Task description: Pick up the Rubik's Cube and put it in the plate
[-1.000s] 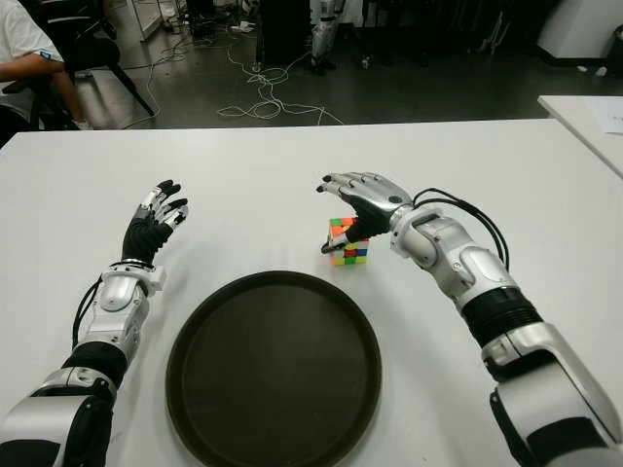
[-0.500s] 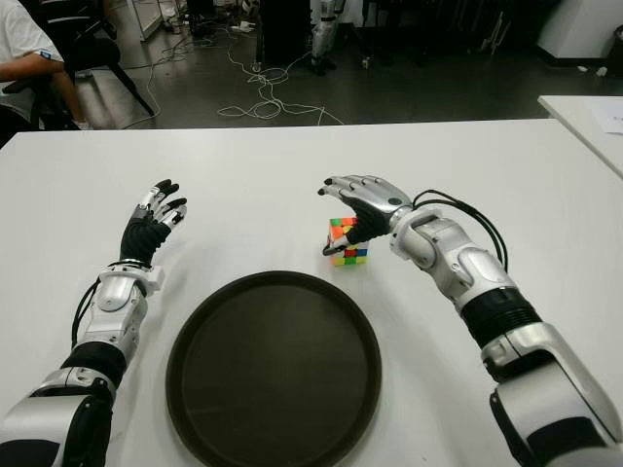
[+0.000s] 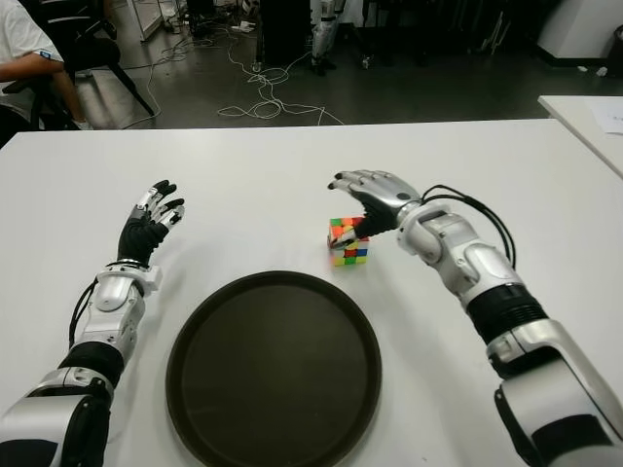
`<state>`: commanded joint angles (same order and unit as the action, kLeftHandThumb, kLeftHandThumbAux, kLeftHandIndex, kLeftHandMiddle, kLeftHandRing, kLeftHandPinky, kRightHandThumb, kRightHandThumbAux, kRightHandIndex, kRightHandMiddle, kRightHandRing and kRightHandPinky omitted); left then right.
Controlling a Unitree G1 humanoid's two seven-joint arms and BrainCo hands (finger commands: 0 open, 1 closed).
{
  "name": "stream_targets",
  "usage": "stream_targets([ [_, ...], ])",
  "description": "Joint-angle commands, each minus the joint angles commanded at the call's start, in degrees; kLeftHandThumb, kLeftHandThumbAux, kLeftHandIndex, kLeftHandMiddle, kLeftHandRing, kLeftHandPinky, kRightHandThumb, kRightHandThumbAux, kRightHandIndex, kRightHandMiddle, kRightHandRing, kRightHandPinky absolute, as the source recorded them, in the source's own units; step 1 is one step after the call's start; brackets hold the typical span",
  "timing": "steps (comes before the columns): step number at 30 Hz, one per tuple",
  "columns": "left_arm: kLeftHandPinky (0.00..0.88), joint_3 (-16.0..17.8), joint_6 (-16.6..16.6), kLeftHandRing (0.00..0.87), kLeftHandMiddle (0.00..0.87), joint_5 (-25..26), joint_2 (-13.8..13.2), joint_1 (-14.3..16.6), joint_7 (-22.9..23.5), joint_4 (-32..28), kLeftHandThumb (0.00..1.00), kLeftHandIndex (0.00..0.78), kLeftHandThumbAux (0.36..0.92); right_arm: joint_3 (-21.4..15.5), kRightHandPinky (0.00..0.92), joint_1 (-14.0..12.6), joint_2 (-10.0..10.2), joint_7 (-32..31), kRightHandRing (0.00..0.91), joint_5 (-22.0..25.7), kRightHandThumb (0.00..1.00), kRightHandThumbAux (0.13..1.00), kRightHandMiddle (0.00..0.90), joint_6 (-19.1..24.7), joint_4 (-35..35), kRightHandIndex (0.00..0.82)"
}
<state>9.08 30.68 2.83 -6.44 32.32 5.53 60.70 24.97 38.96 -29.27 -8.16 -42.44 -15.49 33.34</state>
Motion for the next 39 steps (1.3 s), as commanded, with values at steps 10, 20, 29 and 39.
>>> stream_targets([
  [10,0.161,0.0,-0.6,0.141,0.129,0.1,0.3,0.1,-0.4,-0.2,0.376,0.058,0.685,0.4,0.072,0.5,-0.2,0.5,0.058,0.2,0.0,0.46,0.056,-0.7,3.0,0.032],
  [20,0.155,-0.2,-0.3,0.134,0.123,-0.2,0.4,0.1,-0.7,-0.2,0.358,0.054,0.689,0.8,0.079,0.3,-0.1,0.8,0.065,-0.2,0.0,0.469,0.057,-1.2,3.8,0.03],
  [29,0.158,-0.3,0.2,0.137,0.126,-0.2,0.4,0.3,-0.6,0.0,0.35,0.057,0.68,2.4,0.129,0.8,1.3,2.1,0.1,-0.7,0.0,0.494,0.073,-2.8,7.0,0.049],
  [39,0.168,-0.1,-0.3,0.139,0.124,0.2,0.7,0.4,-0.6,-0.1,0.365,0.059,0.702,3.7,0.155,1.3,2.2,4.1,0.108,-0.8,0.0,0.507,0.079,-5.9,9.8,0.058],
])
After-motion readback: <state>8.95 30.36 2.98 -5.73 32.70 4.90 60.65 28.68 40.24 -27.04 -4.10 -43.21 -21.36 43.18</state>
